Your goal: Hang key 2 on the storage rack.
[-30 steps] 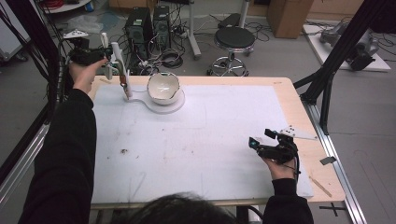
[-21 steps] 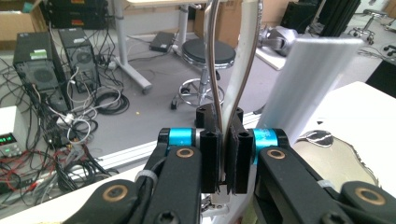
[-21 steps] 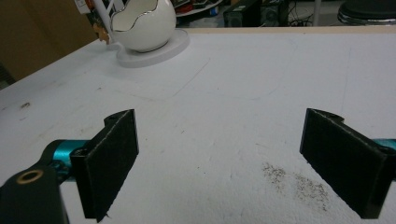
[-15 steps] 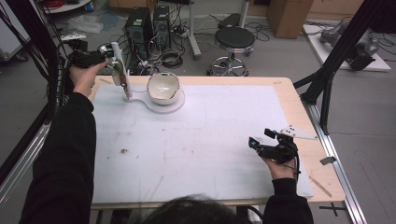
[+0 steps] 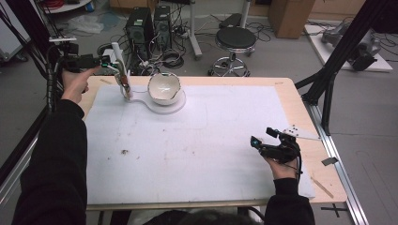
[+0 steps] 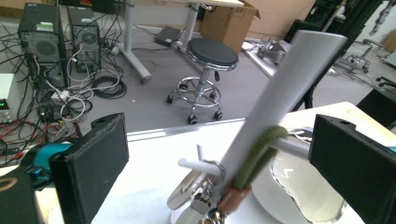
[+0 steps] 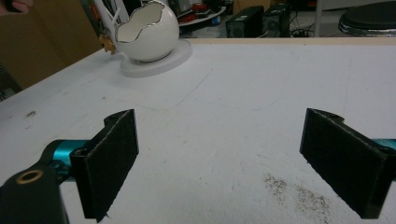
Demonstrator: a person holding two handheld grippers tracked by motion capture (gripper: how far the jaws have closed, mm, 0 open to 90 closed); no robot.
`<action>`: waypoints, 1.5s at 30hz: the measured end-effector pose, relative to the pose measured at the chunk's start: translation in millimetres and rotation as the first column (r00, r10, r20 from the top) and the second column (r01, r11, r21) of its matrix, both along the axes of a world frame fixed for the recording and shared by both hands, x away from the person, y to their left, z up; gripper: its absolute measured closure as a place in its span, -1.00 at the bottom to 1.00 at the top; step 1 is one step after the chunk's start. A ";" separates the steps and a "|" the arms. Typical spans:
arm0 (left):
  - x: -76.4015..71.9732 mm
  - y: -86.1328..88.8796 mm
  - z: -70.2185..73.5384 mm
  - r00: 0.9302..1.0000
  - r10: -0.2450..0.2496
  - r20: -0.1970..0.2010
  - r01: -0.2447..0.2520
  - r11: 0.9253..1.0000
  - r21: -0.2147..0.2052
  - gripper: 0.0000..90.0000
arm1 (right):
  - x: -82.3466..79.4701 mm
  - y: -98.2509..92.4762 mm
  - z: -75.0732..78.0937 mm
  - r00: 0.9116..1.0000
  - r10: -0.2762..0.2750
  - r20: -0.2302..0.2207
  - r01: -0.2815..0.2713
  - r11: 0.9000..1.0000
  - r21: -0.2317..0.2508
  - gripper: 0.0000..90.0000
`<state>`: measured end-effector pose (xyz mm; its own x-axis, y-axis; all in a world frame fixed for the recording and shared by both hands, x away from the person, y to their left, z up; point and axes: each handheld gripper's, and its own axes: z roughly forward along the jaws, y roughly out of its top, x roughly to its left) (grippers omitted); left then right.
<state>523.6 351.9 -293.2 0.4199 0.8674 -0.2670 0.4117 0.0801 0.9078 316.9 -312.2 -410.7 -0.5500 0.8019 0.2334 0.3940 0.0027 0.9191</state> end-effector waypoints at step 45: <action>-112.7 -33.8 -46.7 0.994 -0.103 -0.030 0.105 0.987 0.120 -0.96 | 3.3 -1.1 0.1 1.000 -0.003 0.016 0.002 1.000 0.006 -0.90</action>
